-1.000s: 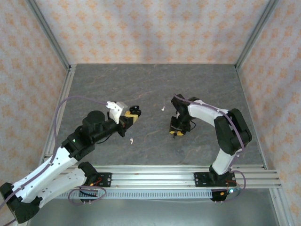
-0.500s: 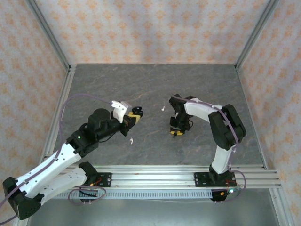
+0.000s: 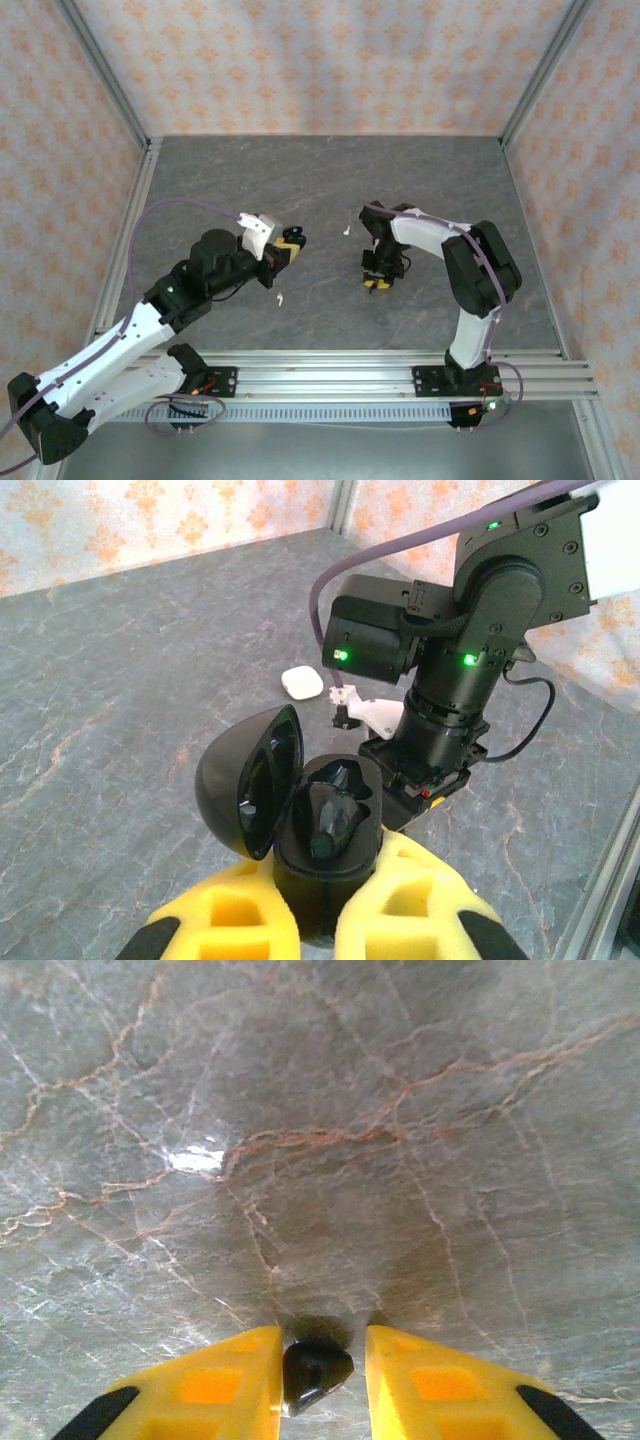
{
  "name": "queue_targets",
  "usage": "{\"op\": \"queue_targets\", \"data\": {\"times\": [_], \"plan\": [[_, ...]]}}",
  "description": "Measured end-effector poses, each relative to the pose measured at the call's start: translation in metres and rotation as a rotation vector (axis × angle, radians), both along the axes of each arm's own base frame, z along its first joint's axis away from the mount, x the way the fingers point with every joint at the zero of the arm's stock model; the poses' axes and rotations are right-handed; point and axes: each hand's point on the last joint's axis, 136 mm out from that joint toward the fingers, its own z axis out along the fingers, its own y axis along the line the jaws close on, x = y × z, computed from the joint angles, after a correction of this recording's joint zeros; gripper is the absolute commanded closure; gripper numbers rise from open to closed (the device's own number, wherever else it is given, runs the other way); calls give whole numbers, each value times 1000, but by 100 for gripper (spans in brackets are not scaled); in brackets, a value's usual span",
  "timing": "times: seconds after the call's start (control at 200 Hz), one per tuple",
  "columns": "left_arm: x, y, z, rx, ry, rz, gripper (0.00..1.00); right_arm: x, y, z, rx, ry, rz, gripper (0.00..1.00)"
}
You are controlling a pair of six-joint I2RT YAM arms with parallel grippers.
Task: Insert wireless bluetooth earbuds into charging case
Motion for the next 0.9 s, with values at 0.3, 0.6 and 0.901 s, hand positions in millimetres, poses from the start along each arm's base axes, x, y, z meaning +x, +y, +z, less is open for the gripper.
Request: {"op": "queue_targets", "data": {"times": [0.3,0.6,0.901], "plan": [[0,0,1,-2,-2,0,100,-4,1,0,-6,13,11,71],[-4,3,11,-23,-27,1,100,-5,0,-1,-15,15,21,82],[-6,5,14,-31,-37,1,100,8,5,22,2,-56,28,87]]}}
